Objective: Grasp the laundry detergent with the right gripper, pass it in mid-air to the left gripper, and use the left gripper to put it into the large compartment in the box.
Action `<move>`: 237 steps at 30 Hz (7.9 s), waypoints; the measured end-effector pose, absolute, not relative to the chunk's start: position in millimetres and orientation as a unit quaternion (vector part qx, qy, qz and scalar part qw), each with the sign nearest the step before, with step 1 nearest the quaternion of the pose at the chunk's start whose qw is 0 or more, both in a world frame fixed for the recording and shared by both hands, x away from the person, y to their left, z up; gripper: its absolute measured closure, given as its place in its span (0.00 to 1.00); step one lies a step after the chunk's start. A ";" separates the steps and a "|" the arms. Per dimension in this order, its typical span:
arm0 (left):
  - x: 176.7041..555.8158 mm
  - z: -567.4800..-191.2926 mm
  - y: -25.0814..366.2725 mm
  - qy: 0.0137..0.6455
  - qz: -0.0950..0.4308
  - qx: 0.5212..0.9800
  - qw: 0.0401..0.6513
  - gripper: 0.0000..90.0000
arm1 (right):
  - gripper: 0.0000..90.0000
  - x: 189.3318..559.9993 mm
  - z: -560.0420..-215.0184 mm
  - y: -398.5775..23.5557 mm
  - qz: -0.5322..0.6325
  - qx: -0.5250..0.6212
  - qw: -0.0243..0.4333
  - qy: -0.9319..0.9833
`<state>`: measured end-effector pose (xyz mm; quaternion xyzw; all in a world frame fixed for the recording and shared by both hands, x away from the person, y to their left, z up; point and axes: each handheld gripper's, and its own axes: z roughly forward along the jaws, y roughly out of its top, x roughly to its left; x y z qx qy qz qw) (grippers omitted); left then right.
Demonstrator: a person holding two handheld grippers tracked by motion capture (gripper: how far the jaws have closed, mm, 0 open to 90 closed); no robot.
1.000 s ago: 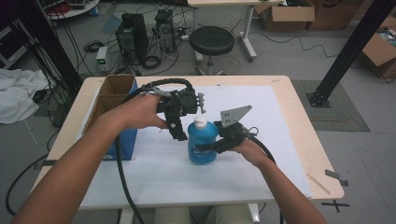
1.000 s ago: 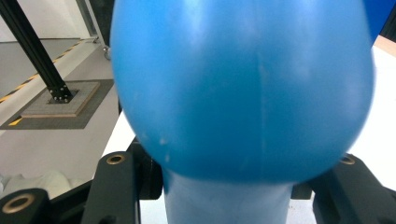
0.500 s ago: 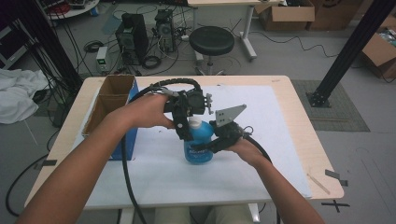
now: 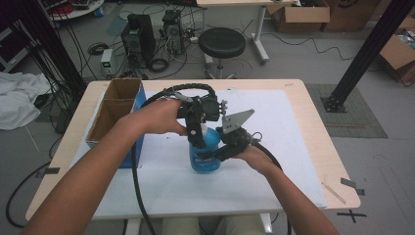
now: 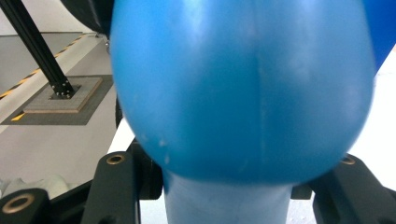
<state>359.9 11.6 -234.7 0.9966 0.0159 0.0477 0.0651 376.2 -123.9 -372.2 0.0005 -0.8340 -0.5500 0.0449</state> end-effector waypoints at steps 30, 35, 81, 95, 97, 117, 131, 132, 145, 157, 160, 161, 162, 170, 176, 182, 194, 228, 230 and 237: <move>361.4 -247.3 5.4 0.006 0.040 0.998 0.058 0.27 | 0.50 377.3 -366.5 -125.3 -0.556 -0.004 0.044 -0.830; 361.0 -247.3 4.4 0.003 0.040 0.997 0.059 0.29 | 0.50 377.2 -367.0 -124.5 -0.555 -0.004 0.043 -0.831; 359.9 -245.2 3.5 -0.003 0.043 0.997 0.068 0.42 | 0.48 376.4 -367.5 -127.0 -0.558 -0.003 0.040 -0.829; 367.3 -218.6 21.1 0.078 0.063 0.992 0.073 0.43 | 0.17 373.6 -361.9 -177.2 -0.531 -0.064 0.014 -0.845; 369.6 -211.5 28.0 0.111 0.065 0.989 0.074 0.42 | 0.17 374.9 -353.1 -197.4 -0.525 -0.077 0.008 -0.847; 393.1 -156.4 63.6 0.358 0.119 0.923 0.074 0.43 | 0.18 395.0 -303.6 -258.1 -0.380 -0.106 -0.048 -0.918; 403.7 -119.5 88.3 0.477 0.121 0.868 0.063 0.43 | 0.19 393.4 -287.6 -282.8 -0.271 -0.113 -0.056 -0.954; 404.3 -118.3 90.2 0.483 0.118 0.866 0.062 0.43 | 0.19 392.6 -287.1 -284.3 -0.268 -0.111 -0.057 -0.955; 406.2 -93.9 132.5 0.611 0.119 0.780 0.063 0.43 | 0.20 391.6 -286.3 -293.7 -0.231 -0.094 -0.062 -0.967; 400.9 -81.3 169.4 0.670 0.139 0.727 0.059 0.43 | 0.20 394.4 -288.0 -298.6 -0.236 -0.087 -0.058 -0.966; 398.5 -77.9 176.0 0.675 0.147 0.721 0.058 0.43 | 0.20 393.6 -288.2 -298.5 -0.238 -0.086 -0.056 -0.966; 397.1 -77.0 179.5 0.677 0.151 0.718 0.055 0.43 | 0.20 393.2 -288.3 -298.4 -0.238 -0.086 -0.057 -0.966; 396.3 -76.7 181.5 0.678 0.155 0.717 0.052 0.43 | 0.20 392.7 -288.5 -298.3 -0.238 -0.086 -0.056 -0.966; 390.9 -88.5 206.5 0.693 0.176 0.697 0.058 0.43 | 0.20 389.1 -288.4 -293.9 -0.243 -0.084 -0.058 -0.965; 389.6 -105.5 219.8 0.692 0.173 0.698 0.063 0.43 | 0.20 387.0 -287.2 -294.7 -0.248 -0.085 -0.062 -0.963; 391.0 -121.8 225.3 0.686 0.167 0.705 0.067 0.43 | 0.20 388.7 -290.2 -294.2 -0.245 -0.086 -0.059 -0.964; 403.6 -177.8 223.7 0.661 0.160 0.731 0.055 0.43 | 0.20 391.1 -298.1 -296.3 -0.253 -0.094 -0.055 -0.961; 411.4 -280.5 237.8 0.647 0.138 0.749 0.031 0.43 | 0.21 389.8 -306.1 -305.9 -0.234 -0.109 -0.048 -0.965; 411.0 -280.6 238.9 0.648 0.136 0.749 0.032 0.43 | 0.21 390.3 -306.0 -304.5 -0.234 -0.107 -0.049 -0.965; 411.6 -280.6 241.1 0.651 0.130 0.747 0.034 0.42 | 0.21 390.9 -307.7 -300.7 -0.234 -0.105 -0.046 -0.966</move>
